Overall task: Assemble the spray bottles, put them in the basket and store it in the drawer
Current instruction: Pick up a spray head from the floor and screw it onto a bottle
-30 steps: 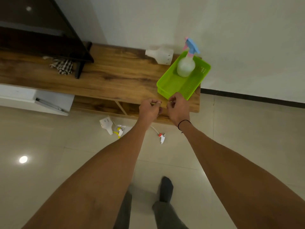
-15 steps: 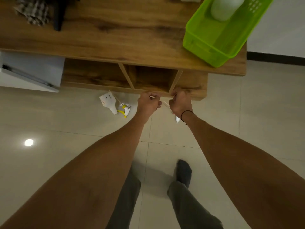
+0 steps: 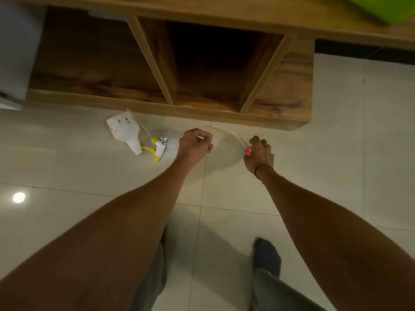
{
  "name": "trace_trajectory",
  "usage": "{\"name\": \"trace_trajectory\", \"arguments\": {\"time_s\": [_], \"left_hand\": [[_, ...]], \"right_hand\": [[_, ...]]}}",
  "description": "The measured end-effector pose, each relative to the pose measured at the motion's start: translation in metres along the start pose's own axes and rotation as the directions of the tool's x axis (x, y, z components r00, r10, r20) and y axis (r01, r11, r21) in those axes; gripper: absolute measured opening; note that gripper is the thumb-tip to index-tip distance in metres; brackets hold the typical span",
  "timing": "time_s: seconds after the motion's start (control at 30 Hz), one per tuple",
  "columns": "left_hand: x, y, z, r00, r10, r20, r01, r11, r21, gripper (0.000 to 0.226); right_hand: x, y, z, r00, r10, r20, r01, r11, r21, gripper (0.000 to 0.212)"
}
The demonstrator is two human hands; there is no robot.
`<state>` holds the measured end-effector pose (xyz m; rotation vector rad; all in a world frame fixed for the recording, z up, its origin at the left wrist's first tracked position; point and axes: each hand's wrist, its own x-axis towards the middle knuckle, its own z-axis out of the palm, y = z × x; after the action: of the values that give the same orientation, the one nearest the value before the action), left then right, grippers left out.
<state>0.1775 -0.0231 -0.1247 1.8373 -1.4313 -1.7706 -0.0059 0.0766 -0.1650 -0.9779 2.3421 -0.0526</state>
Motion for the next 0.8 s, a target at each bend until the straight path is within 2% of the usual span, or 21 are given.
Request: {"name": "trace_trajectory", "arguments": {"time_s": [0.17, 0.33, 0.6, 0.8], "left_hand": [[0.025, -0.019, -0.003, 1.000, 0.015, -0.009, -0.014, 0.999, 0.036, 0.010], [0.025, -0.028, -0.013, 1.000, 0.010, -0.005, -0.010, 0.999, 0.041, 0.011], [0.001, -0.016, -0.062, 0.994, -0.047, -0.096, 0.048, 0.999, 0.010, 0.014], [-0.007, -0.012, -0.119, 0.965, -0.110, -0.238, 0.120, 0.992, 0.028, 0.014]], "right_hand": [[0.023, 0.011, 0.035, 0.997, -0.008, -0.078, -0.002, 0.992, -0.127, 0.032], [0.022, 0.005, 0.051, 0.981, -0.132, -0.140, 0.089, 0.957, -0.276, 0.020], [-0.026, -0.043, 0.025, 0.986, -0.164, -0.025, 0.158, 0.976, -0.152, 0.022], [-0.045, -0.086, 0.019, 0.971, -0.238, 0.013, 0.238, 0.969, -0.071, 0.023]]}}
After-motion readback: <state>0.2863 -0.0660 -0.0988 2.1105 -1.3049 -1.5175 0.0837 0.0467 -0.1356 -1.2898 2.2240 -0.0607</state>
